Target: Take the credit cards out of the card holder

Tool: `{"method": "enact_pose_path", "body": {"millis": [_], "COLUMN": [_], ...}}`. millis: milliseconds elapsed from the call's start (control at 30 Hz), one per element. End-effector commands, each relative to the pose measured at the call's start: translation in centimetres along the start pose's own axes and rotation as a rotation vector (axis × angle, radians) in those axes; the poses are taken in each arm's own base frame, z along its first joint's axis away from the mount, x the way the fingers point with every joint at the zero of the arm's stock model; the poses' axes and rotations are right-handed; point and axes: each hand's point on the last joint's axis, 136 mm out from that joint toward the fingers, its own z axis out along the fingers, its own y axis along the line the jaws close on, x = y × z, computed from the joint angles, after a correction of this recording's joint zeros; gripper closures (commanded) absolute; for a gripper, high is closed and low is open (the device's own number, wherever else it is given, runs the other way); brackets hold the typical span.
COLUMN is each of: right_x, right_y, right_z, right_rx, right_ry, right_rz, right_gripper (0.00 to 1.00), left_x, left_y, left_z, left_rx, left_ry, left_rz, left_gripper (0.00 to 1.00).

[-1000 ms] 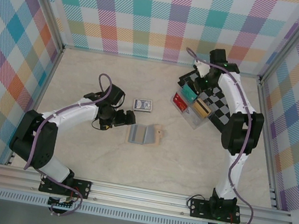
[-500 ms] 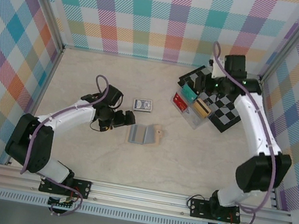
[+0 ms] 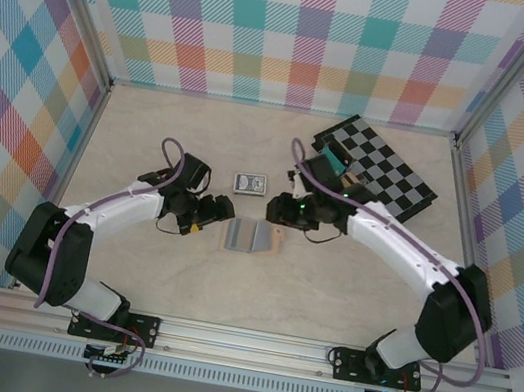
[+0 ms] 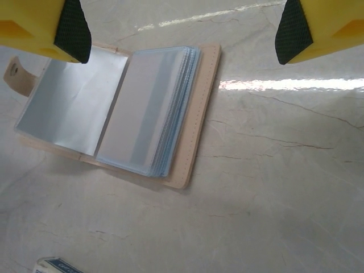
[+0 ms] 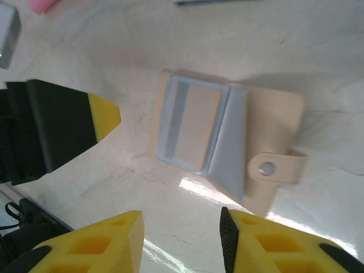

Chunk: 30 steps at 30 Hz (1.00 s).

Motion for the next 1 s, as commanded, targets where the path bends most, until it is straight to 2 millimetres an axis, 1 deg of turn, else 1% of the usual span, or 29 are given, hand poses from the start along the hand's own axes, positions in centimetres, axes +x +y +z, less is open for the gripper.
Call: {"method": "enact_pose_path", "body": {"millis": [0,67,133,200,300,367,467,700,767,867,967], "right_x": [0.2,0.7,1.0,1.4,1.7,1.8,2.0,2.7,3.1,3.6,4.1], "right_y": [0.6,1.3,1.5,1.3,0.0,-1.3,-2.8,-4.6,-5.2,-5.9,-6.6], "right_z": [3.4,5.5,7.2,8.6,10.1,10.8,11.4,12.6,13.1,13.6,13.8], "right_rx": [-0.023,-0.038,-0.017,0.017,0.086,0.143,0.219,0.307,0.326,0.346,0.374], "right_ry": [0.045,0.091,0.127,0.154,0.174,0.176,0.179,0.209,0.223,0.243,0.256], "right_rz": [0.071,0.06,0.049,0.044,0.052,0.057,0.059,0.054,0.054,0.053,0.058], "right_gripper": [0.61,0.62,0.63,0.63,0.59,0.56,0.53,0.51,0.51,0.52,0.58], "left_x": [0.0,0.0,0.1,0.1,0.0,0.0,0.0,0.2,0.5,0.8,1.1], "left_y": [-0.2,-0.3,-0.2,0.0,0.7,1.1,0.9,-0.1,-0.6,-1.3,-1.8], "left_z": [0.3,0.4,0.4,0.5,0.5,0.6,0.8,1.1,1.3,1.7,2.1], "left_rx": [0.027,0.028,0.024,0.014,-0.022,-0.034,-0.024,0.033,0.063,0.106,0.14], "left_ry": [0.012,0.016,0.021,0.023,0.011,0.008,0.016,0.042,0.062,0.093,0.124], "left_rz": [-0.017,-0.016,-0.02,-0.023,-0.04,-0.048,-0.05,-0.046,-0.044,-0.036,-0.034], "left_gripper": [0.16,0.18,0.2,0.23,0.26,0.28,0.3,0.41,0.45,0.46,0.49]}}
